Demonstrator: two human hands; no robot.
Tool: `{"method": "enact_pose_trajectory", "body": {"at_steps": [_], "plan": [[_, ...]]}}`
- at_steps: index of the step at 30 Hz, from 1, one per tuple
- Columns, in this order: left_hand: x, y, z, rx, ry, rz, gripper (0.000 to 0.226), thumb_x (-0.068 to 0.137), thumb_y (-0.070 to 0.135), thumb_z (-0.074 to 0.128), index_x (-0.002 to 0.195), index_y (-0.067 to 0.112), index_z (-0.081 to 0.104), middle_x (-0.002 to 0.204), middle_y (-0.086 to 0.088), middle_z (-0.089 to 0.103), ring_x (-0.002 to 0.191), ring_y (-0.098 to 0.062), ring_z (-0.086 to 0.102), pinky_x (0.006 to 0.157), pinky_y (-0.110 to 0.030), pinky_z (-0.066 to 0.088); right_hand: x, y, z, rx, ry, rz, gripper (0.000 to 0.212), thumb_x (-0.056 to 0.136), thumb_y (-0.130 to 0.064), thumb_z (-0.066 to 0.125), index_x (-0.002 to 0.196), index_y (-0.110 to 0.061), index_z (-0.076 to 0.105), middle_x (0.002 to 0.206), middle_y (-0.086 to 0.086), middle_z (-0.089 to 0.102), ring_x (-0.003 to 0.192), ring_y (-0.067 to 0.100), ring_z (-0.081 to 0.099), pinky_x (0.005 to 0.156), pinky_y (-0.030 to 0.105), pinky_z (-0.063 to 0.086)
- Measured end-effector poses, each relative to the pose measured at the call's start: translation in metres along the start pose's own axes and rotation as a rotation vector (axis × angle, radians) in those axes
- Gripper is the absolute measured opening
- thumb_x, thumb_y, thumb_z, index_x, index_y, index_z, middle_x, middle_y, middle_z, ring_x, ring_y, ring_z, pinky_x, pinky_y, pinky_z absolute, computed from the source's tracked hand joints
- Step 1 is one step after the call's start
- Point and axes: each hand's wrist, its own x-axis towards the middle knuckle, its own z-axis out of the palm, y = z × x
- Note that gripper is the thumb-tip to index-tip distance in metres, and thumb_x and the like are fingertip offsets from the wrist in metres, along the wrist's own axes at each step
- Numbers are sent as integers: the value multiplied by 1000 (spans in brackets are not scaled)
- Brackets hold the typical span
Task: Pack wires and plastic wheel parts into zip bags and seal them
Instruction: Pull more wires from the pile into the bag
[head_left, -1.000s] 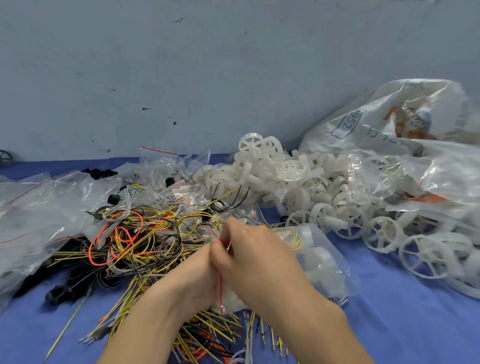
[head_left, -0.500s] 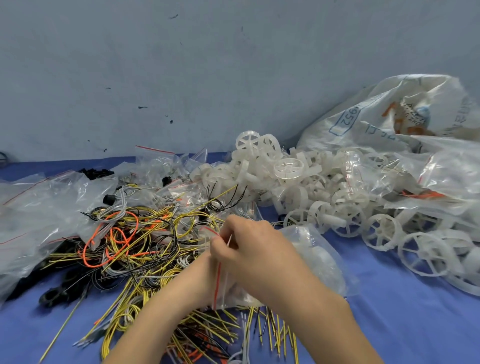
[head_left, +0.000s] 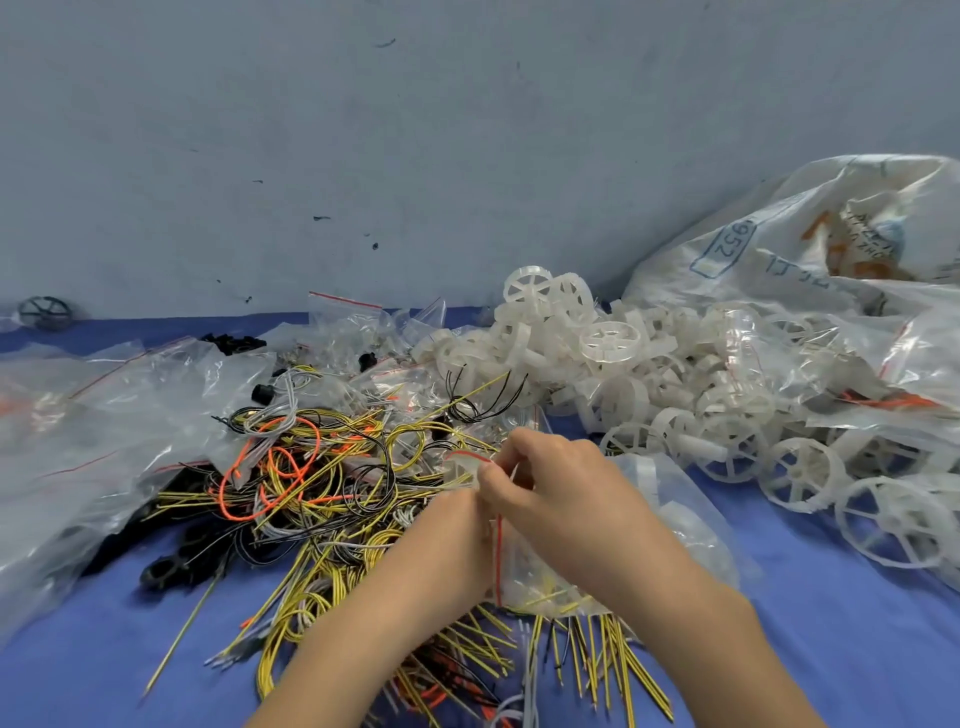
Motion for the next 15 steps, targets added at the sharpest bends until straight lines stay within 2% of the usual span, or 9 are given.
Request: {"method": "enact_pose_trajectory", "body": {"at_steps": [2, 6, 8, 10, 12, 15], "plan": [[-8, -2, -11, -95, 54, 32, 20, 94, 23, 47, 79, 27, 60, 64, 2, 62, 56, -12, 57, 51, -22, 42, 1, 1, -1, 3, 17, 7, 24, 91, -47, 50, 77, -28, 54, 70, -5, 62, 66, 11, 56, 61, 36, 46], [-23, -16, -40, -295, 184, 7, 20, 98, 31, 52, 104, 34, 70, 81, 6, 72, 69, -9, 68, 61, -28, 57, 1, 1, -2, -1, 59, 15, 26, 92, -47, 50, 74, -29, 52, 64, -6, 61, 61, 8, 55, 60, 36, 46], [-28, -28, -56, -325, 323, -65, 19, 98, 29, 52, 104, 33, 69, 85, 9, 72, 66, -9, 68, 57, -29, 57, 1, 0, -2, 13, 73, 21, 25, 93, -47, 50, 75, -29, 53, 63, -6, 61, 61, 9, 56, 60, 37, 48], [-33, -42, -71, -285, 484, -157, 18, 98, 31, 51, 98, 33, 69, 81, 17, 71, 62, -8, 66, 56, -29, 52, 0, 1, -1, 16, 81, 18, 25, 93, -45, 50, 75, -29, 53, 63, -6, 60, 61, 9, 56, 60, 39, 49], [-36, -54, -79, -163, 588, -251, 19, 97, 31, 52, 90, 31, 69, 73, 15, 70, 65, -12, 65, 61, -31, 48, 0, 1, -1, 17, 87, 15, 25, 93, -44, 51, 74, -29, 53, 62, -6, 60, 60, 10, 55, 61, 39, 49], [-38, -62, -78, -9, 575, -305, 18, 96, 28, 54, 96, 26, 72, 76, 9, 70, 74, -14, 64, 66, -30, 46, 0, 2, 0, 13, 92, 14, 26, 93, -45, 51, 73, -29, 52, 60, -7, 59, 58, 10, 54, 58, 36, 47]]}}
